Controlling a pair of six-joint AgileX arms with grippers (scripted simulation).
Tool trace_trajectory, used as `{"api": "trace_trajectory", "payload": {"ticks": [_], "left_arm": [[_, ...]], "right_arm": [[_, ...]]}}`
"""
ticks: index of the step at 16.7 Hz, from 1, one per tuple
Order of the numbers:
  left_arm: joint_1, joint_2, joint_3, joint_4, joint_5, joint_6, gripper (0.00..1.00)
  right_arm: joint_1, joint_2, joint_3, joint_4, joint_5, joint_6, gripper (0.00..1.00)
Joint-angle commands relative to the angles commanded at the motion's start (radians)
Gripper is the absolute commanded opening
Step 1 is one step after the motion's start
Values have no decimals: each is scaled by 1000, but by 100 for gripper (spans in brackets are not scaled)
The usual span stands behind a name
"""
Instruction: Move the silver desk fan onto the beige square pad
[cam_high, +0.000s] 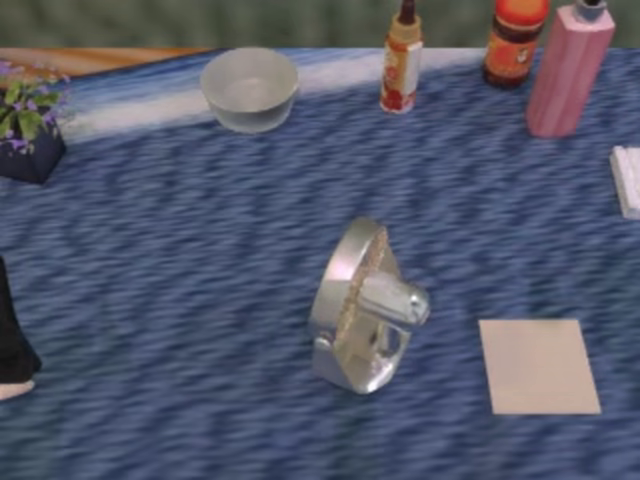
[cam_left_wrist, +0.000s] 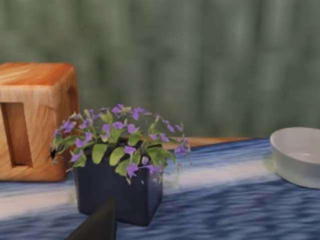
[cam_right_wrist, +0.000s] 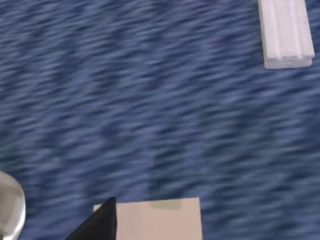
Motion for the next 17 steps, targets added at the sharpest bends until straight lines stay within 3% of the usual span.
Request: {"api": "trace_trajectory", "payload": {"ticks": [10, 17], "left_arm": [[0, 0, 0, 0, 0, 0, 100], [0, 0, 0, 0, 0, 0, 100]], "right_arm": [[306, 862, 1018, -546, -28, 536, 100], [482, 1366, 1514, -877, -65, 831, 100]]}}
